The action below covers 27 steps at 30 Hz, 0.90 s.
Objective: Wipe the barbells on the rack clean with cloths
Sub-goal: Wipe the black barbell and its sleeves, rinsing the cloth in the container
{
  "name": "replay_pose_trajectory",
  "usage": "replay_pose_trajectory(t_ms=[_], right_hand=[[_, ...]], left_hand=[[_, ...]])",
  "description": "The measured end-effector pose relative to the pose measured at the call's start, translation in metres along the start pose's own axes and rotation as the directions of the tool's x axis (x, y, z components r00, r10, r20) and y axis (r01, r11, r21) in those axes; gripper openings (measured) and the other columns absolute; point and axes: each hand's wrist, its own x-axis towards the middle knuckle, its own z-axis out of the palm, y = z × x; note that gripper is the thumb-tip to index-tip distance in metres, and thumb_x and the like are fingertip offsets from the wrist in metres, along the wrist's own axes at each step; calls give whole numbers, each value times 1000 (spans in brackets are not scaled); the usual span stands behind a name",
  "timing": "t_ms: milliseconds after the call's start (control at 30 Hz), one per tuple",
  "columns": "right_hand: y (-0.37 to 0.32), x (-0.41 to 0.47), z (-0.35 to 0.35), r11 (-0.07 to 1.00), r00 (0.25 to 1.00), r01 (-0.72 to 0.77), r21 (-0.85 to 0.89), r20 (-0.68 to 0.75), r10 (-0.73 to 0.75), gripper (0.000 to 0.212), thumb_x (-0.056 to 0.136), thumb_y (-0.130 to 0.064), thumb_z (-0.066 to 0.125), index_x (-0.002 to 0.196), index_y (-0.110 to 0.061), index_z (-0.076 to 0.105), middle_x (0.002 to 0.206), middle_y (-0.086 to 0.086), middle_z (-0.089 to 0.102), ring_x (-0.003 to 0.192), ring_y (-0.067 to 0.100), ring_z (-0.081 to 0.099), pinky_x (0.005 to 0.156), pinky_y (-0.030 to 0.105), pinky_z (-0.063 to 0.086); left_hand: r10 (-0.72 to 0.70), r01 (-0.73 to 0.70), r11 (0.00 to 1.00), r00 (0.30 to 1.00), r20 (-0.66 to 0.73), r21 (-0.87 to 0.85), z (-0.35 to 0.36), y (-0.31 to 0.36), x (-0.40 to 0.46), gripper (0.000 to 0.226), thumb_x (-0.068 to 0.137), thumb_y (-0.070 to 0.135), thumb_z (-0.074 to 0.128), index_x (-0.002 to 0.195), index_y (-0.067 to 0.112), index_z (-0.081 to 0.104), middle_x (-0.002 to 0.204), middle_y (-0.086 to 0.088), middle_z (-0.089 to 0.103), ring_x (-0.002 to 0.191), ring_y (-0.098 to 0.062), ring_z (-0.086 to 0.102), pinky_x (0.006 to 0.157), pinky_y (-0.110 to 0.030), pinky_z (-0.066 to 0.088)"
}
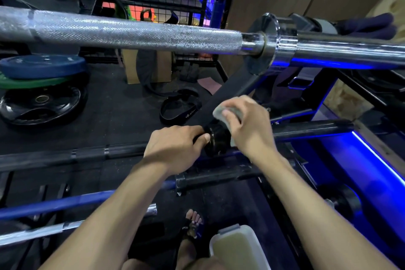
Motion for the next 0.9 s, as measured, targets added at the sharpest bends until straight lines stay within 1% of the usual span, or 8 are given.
replay_pose_trajectory(t_ms=[100, 167, 267, 400, 533, 667, 800, 900], right_hand=[[1, 11, -7, 991, 991, -83, 101, -96, 92, 18, 92, -12, 69, 95, -29, 71, 96, -9, 70, 89, 2, 64, 82, 17, 46], [-1, 10, -6, 990, 995, -100, 97, 14, 99, 15, 91, -17, 72, 101, -27, 71, 101, -10, 70, 93, 3, 65, 86, 21, 49], [-3, 5, -1, 992, 979, -111, 51, 179, 100, 16, 90, -23, 74, 105, -28, 71, 105, -13, 66, 96, 3, 63, 87, 22, 51], [-1, -6, -5, 994, 984, -113, -15, 140, 114, 5, 95, -24, 69, 99, -24, 72, 98, -12, 63, 89, 1, 59, 79, 16, 44], [-4, -25, -6, 997, 989, 48, -57, 143, -39, 8, 95, -18, 68, 102, -17, 73, 97, -10, 64, 88, 6, 59, 82, 17, 44], [4, 1, 1, 992, 998, -14, -124, 63, 22, 8, 94, -16, 68, 95, -19, 75, 92, -6, 65, 86, 14, 62, 80, 27, 45], [-15, -6, 10, 991, 972, 98, -88, 223, -77, 9, 95, -17, 66, 97, -20, 74, 100, -5, 66, 93, 13, 58, 87, 27, 45], [-5, 3, 8, 990, 982, 99, -105, 169, -80, 8, 96, -17, 66, 97, -18, 73, 96, -4, 66, 87, 14, 59, 83, 33, 49]], left_hand=[[20, -20, 1000, 1000, -2, -8, -1, -2, -1, 31, 104, 59, 33, 113, 36, 50, 101, 8, 69, 98, -24, 64, 77, -39, 45], [56, -56, 998, 998, 8, -33, -2, -5, -3, 34, 102, 58, 40, 130, 38, 44, 120, 12, 67, 110, -22, 63, 85, -39, 46], [107, -107, 994, 994, -28, -2, 0, -7, -8, 43, 100, 60, 47, 138, 41, 43, 131, 18, 61, 119, -14, 58, 85, -35, 45], [108, -103, 991, 993, -54, 89, 7, -7, -6, 46, 100, 63, 41, 138, 40, 50, 119, 15, 60, 111, -13, 60, 72, -32, 40], [116, -110, 991, 991, -71, 80, 7, -7, -6, 38, 100, 64, 39, 124, 40, 57, 107, 15, 59, 101, -11, 62, 67, -32, 39], [99, -93, 993, 992, -76, 74, 7, -5, -7, 43, 99, 65, 39, 130, 40, 56, 108, 15, 60, 103, -11, 61, 67, -32, 36], [95, -89, 992, 993, -73, 88, 5, -6, -7, 39, 98, 65, 41, 123, 40, 57, 119, 16, 64, 107, -13, 62, 69, -32, 37], [98, -92, 992, 993, -68, 84, 6, -5, -7, 42, 99, 65, 39, 125, 39, 58, 115, 15, 63, 107, -11, 60, 69, -32, 36]])
